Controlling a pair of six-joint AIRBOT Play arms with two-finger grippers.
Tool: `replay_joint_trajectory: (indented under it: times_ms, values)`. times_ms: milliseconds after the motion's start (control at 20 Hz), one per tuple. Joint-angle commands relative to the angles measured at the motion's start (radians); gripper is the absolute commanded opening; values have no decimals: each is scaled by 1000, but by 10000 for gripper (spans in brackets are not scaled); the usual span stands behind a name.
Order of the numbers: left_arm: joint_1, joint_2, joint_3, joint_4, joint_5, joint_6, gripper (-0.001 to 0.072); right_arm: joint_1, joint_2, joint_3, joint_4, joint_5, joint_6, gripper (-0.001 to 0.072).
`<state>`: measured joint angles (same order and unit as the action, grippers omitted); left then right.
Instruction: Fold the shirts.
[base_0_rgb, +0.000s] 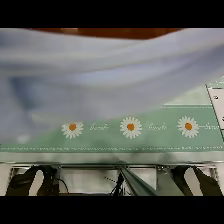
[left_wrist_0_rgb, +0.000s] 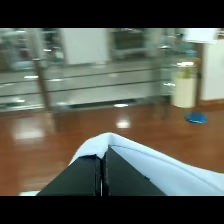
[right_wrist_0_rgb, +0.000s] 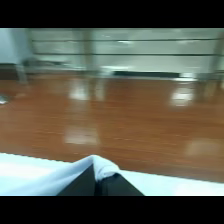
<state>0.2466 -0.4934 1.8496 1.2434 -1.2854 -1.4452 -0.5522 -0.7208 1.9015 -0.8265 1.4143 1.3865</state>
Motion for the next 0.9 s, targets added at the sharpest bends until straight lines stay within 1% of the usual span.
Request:
replay_joint_trajectory:
  times_ms: [0, 100, 250, 400, 550, 650, 700, 750, 850]
  values:
    - [-4, 100, 9, 198, -46, -71, 24, 57, 105, -2, -256, 74, 89, 21]
    - [-4, 99, 8, 212, -93, -78, 25, 157, 130, -5, -371, 109, 123, 21]
    - [-4, 91, -52, 216, -140, -109, 25, 287, 137, -6, -491, 167, 156, 20]
    - [-4, 91, -214, 195, -140, -121, 25, 325, 138, -83, -508, 174, 159, 21]
    - [-4, 61, -397, 109, -128, -139, 25, 325, 138, -271, -501, 168, 164, 21]
    - [-4, 12, -528, 27, -54, -131, 25, 325, 132, -450, -494, 81, 164, 21]
    - [-4, -27, -597, -8, 16, -102, 25, 325, 116, -529, -490, 21, 162, 21]
    - [-4, -83, -661, -50, 92, -65, 25, 325, 87, -596, -481, -43, 151, 21]
    - [-5, -236, -716, -112, 174, -47, 25, 325, -35, -686, -439, -169, 116, 21]
